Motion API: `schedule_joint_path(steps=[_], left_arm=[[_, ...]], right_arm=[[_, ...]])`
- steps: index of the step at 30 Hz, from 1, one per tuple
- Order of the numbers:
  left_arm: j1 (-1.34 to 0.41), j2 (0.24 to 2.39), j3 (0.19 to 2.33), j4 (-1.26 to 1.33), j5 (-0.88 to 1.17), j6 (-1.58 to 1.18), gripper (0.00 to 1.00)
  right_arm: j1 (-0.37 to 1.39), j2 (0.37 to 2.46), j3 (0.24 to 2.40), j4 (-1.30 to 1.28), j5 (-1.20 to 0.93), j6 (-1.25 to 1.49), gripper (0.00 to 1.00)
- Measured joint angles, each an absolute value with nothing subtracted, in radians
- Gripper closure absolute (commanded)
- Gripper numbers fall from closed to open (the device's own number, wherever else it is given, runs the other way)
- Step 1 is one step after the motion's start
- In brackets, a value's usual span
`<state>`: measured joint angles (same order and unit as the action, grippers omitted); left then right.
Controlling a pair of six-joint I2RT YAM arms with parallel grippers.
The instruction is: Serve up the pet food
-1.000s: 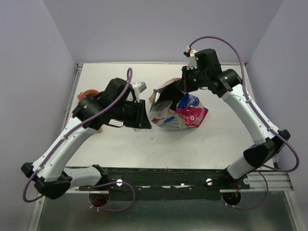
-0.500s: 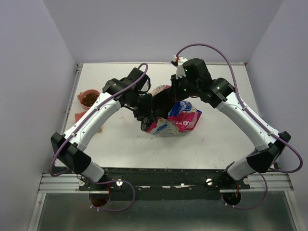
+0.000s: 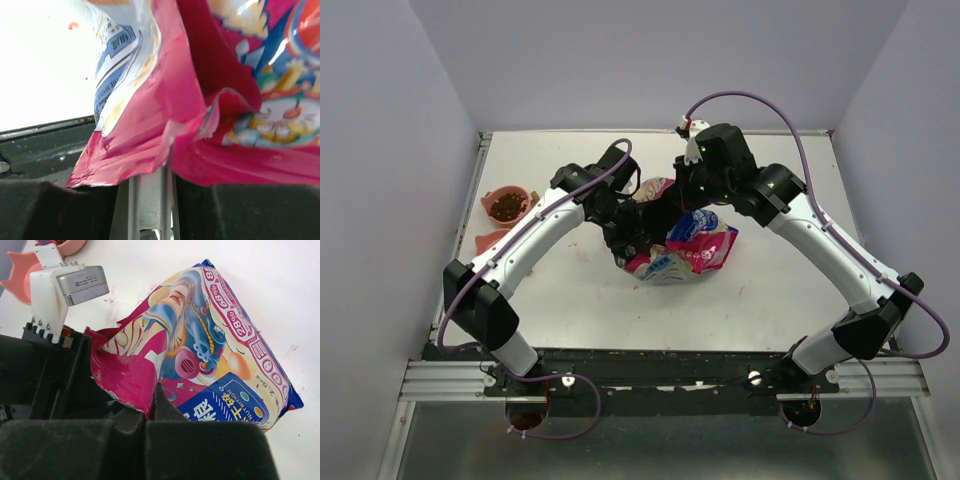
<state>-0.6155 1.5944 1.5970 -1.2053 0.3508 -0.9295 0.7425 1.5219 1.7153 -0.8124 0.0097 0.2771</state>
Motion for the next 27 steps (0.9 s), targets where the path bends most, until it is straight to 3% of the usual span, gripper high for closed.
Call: schedule_joint_path(steps=[15, 27], left_arm=[[-0.657, 1.747, 1.604, -0.918, 0.104, -0.863, 1.0], [-0.707, 1.459, 1.177, -0.38, -0.148, -0.611, 1.0]], right_arm=[[0.752, 1.527, 1.703, -0.822, 0.115, 0.39, 1.0], [0.753, 1.515, 1.668, -0.791, 0.207, 0.485, 1.0]])
